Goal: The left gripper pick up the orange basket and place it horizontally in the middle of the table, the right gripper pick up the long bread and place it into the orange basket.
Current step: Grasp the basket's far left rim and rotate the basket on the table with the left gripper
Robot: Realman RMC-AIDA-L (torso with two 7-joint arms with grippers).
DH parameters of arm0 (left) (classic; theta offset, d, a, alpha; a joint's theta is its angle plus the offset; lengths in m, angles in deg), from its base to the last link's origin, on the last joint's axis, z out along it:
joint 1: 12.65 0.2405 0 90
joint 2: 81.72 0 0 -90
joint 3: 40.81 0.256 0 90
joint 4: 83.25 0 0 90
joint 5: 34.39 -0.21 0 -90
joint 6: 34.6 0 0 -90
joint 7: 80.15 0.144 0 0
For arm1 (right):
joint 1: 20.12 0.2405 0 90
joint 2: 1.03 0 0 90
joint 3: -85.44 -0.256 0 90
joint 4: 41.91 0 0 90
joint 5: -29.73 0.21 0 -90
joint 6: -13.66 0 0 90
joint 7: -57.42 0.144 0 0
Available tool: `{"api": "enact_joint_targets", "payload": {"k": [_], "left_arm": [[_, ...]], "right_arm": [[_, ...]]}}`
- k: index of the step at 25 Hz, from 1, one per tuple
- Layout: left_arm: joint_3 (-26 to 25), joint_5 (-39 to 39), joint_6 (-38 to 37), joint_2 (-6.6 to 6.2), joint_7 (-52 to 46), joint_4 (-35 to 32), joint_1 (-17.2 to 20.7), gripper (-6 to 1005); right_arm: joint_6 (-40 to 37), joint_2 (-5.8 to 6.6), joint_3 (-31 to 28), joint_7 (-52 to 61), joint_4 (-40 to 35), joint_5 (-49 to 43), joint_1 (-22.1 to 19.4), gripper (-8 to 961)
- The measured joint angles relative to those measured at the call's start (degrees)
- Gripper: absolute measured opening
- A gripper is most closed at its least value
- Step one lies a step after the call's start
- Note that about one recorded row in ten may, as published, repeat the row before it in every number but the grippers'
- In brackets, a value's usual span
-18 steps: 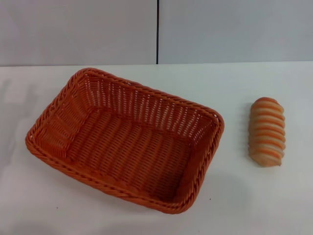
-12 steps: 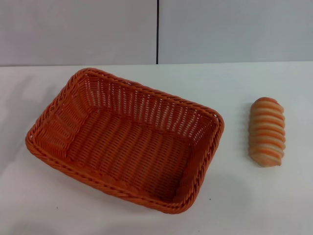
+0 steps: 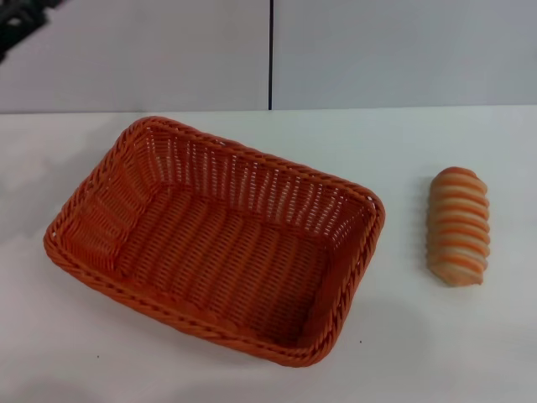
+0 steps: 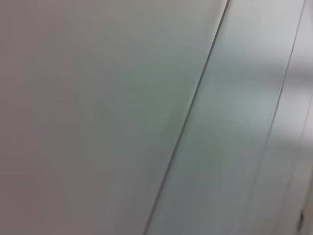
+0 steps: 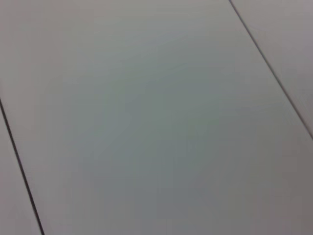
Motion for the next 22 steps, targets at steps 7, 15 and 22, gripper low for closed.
{"api": "enact_joint_targets", "payload": {"k": [7,15,22], "left_arm": [[-2.41,-26.18,7.0,-0.85,-20.73,-19.54,-2.97,776],[-5.8,-46.35,7.35,0.42,-29.66,-27.89,-8.31,764],[-6.38,-57.63,8.22,1.28,-33.23,-29.71,-12.0,754]], "right_arm": [[0.22,-0.15,0.1,0.03,0.4,-0.12,-0.01,800],[0.36,-0.33,-0.09,-0.04,0.66,-0.14,-0.39,800],[0.48,-0.5,0.07,-0.14,0.89,-0.14,-0.58,800]]}}
